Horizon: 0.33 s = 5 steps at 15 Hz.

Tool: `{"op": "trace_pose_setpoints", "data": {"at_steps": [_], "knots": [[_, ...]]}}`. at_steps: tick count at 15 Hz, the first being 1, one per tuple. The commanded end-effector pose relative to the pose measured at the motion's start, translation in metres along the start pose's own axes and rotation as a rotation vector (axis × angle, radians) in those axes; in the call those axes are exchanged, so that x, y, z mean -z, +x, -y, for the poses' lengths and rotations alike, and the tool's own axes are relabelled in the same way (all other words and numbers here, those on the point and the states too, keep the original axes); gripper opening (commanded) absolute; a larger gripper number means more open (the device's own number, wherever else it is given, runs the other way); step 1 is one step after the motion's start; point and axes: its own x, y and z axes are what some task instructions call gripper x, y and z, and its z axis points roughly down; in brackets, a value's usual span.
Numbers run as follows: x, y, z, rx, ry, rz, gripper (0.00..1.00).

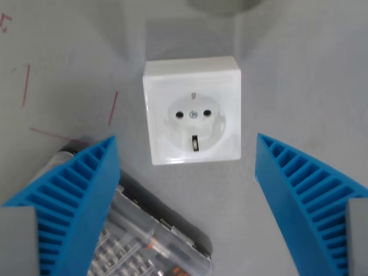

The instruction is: Move above the white socket

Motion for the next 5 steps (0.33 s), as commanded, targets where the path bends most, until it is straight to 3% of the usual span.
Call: {"op": "trace_pose_setpoints", "data": {"at_steps": [1, 5], "knots": [[-0.0022, 0.0073, -0.0016, 0.056, -0.001, -0.002, 1.0], [-0.005, 0.0091, -0.0024, 0.044, -0.002, -0.004, 1.0]]}}
